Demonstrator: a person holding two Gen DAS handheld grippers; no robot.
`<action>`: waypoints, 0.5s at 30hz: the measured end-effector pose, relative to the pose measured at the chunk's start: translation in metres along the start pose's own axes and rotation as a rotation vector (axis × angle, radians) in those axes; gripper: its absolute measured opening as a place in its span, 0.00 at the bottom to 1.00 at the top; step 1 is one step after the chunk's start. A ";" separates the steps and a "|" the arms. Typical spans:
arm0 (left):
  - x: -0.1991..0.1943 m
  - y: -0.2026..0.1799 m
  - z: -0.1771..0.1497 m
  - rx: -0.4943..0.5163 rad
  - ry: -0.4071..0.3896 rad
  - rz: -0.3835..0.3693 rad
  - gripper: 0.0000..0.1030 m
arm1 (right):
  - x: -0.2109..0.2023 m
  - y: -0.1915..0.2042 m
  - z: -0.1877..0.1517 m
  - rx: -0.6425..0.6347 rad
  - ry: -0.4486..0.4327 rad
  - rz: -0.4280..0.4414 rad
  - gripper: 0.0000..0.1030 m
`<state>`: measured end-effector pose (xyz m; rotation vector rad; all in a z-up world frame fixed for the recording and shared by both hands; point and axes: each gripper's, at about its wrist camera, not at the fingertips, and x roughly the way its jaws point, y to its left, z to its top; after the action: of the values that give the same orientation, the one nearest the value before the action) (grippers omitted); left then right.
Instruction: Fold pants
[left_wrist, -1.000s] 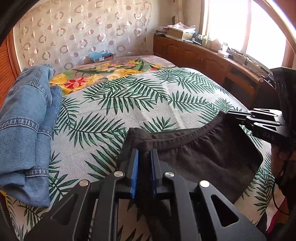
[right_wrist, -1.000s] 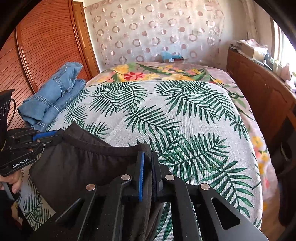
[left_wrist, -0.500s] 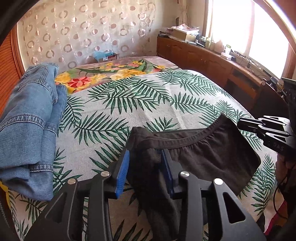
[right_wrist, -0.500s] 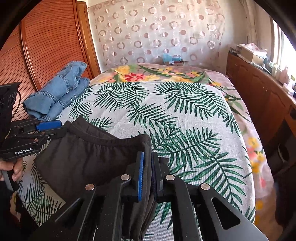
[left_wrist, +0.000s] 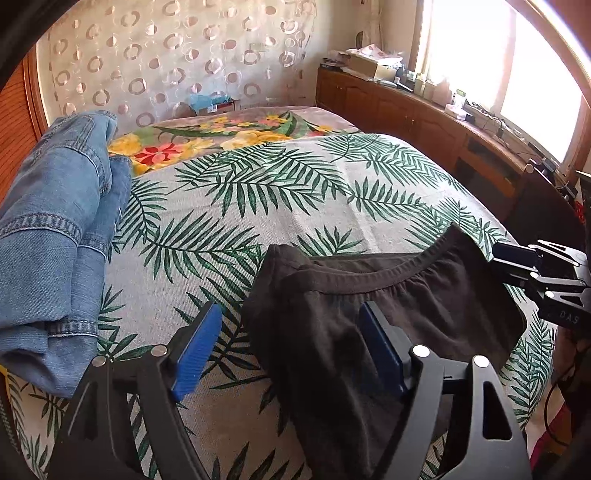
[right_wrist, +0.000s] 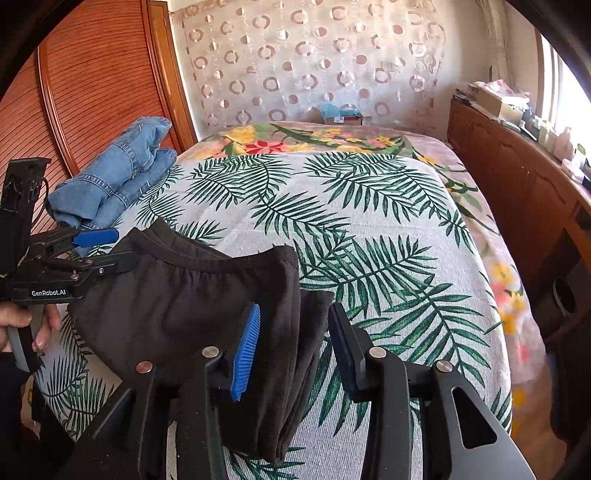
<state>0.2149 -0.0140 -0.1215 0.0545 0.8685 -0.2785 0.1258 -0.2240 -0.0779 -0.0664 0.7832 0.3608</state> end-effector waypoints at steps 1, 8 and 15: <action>0.002 0.000 0.000 0.000 0.006 0.003 0.75 | 0.001 0.000 0.000 0.001 0.006 -0.001 0.41; 0.019 0.003 -0.007 -0.007 0.049 -0.004 0.76 | 0.014 -0.001 0.000 -0.004 0.046 -0.017 0.44; 0.019 0.002 -0.011 0.004 0.027 -0.002 0.79 | 0.019 -0.003 -0.002 0.004 0.057 -0.017 0.47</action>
<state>0.2189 -0.0144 -0.1425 0.0608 0.8946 -0.2816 0.1383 -0.2216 -0.0929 -0.0798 0.8391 0.3427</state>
